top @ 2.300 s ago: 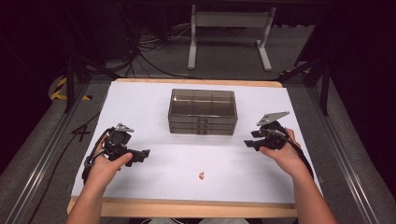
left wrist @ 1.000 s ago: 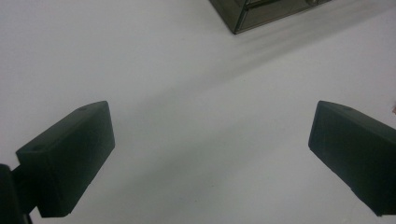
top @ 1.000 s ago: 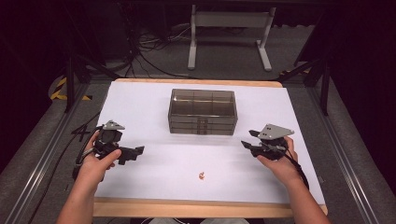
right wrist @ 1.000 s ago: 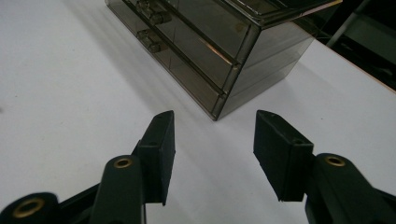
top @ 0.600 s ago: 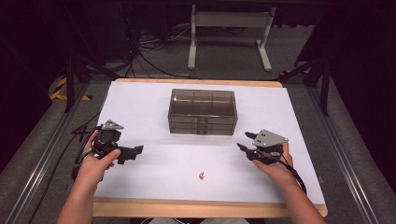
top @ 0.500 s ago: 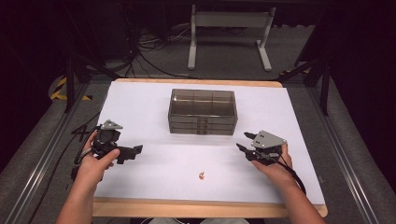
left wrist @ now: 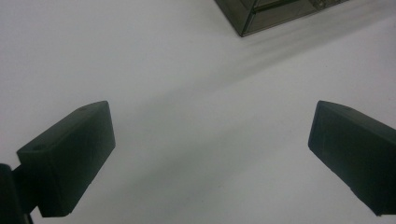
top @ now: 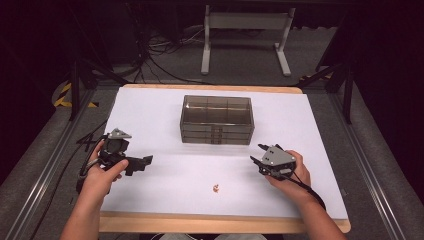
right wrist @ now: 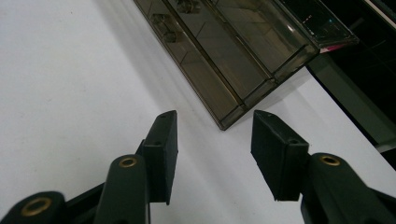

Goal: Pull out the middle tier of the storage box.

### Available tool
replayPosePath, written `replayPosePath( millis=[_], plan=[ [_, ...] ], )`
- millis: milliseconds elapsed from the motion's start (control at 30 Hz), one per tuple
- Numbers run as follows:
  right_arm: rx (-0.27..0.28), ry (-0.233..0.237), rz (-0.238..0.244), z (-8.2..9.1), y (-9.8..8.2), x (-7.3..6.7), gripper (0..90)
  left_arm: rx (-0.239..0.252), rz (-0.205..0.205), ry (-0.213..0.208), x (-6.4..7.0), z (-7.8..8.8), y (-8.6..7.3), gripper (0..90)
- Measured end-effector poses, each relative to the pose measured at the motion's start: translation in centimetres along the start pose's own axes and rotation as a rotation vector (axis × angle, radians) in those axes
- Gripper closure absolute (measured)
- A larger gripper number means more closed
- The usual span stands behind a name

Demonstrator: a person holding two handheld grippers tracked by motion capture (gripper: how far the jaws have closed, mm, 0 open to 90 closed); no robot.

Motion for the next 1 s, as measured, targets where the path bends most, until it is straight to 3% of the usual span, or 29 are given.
replayPosePath(
  millis=[1000],
  plan=[
    [-0.076, -0.121, 0.242, -0.8, 1.3, -2.4, 54.8, -0.023, -0.015, -0.011, 0.4, -0.5, -0.1, 1.2]
  ],
)
Point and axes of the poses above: each handheld gripper's, and its own axes: z roughly backward along the jaws, y roughly out of its top, x roughly to its right, the point moved 6 cm from there along -z, roughly forward along the jaws, and after that the axes turned 8 degrees about -z, right-handed, at the moved point
